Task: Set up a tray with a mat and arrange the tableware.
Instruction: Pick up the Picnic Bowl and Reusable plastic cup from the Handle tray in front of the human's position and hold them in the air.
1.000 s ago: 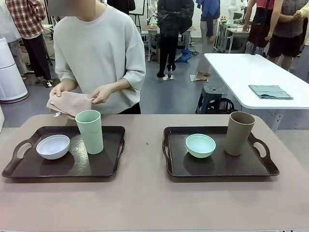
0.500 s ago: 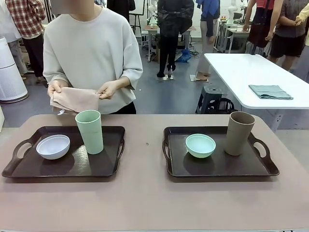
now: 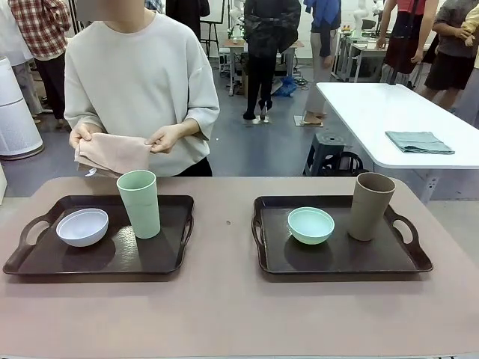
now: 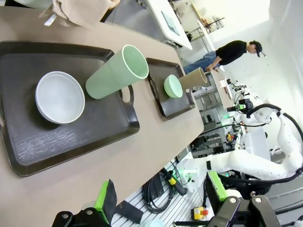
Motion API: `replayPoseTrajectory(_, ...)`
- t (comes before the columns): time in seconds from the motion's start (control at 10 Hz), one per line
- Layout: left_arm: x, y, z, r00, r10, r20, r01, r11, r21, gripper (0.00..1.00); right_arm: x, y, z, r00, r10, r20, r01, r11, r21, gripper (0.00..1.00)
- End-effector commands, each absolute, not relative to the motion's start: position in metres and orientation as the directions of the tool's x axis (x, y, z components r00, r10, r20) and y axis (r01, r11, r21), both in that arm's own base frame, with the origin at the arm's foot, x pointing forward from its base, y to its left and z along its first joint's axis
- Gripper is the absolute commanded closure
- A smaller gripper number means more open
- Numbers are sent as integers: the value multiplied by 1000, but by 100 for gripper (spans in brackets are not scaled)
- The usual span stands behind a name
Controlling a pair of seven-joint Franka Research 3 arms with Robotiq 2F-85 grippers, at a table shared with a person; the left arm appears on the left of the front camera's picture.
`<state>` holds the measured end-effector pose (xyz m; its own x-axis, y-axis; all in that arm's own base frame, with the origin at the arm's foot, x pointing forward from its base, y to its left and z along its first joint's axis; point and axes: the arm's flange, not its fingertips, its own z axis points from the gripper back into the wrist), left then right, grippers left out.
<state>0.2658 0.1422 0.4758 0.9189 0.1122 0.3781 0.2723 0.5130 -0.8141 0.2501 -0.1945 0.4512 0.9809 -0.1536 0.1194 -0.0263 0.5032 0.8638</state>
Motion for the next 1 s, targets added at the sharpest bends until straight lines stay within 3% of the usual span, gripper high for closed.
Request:
replayPoseTrajectory(0.0,267,144,477,911,113,398,295,496,-817,0,251,-196,450,979,-149,138,-48,486,873,0)
replayPoseTrajectory(0.9,267,144,477,911,113,398,295,496,-817,0,251,-196,450,979,-149,138,-48,486,873,0)
